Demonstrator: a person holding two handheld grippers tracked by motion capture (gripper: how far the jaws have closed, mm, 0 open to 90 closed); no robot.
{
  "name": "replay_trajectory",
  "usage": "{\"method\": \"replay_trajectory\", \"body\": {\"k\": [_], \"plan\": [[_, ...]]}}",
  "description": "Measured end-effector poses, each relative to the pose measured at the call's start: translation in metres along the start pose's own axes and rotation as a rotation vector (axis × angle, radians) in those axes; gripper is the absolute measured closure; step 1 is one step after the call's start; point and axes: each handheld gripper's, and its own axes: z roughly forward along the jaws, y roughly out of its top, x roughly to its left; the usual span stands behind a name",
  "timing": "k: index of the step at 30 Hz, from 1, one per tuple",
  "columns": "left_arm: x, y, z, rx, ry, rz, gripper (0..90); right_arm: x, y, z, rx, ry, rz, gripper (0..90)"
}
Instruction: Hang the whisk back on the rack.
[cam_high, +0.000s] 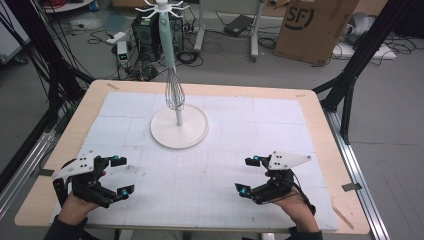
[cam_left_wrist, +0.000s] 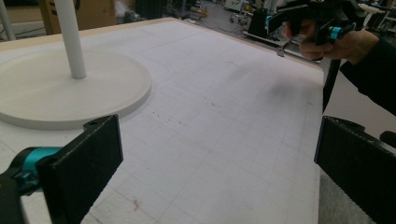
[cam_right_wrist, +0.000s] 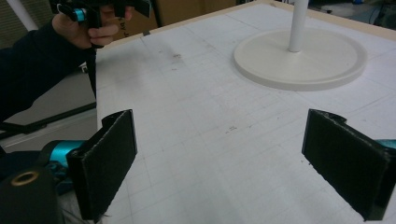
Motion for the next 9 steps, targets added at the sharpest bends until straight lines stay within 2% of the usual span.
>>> {"method": "replay_trajectory", "body": {"k": [9], "plan": [[0.0009, -0.0004, 0.0012, -0.010, 0.002, 0.003, 1.7, -0.0016, -0.0091, -0.0032, -0.015, -0.008, 0.011, 8.9]]}}
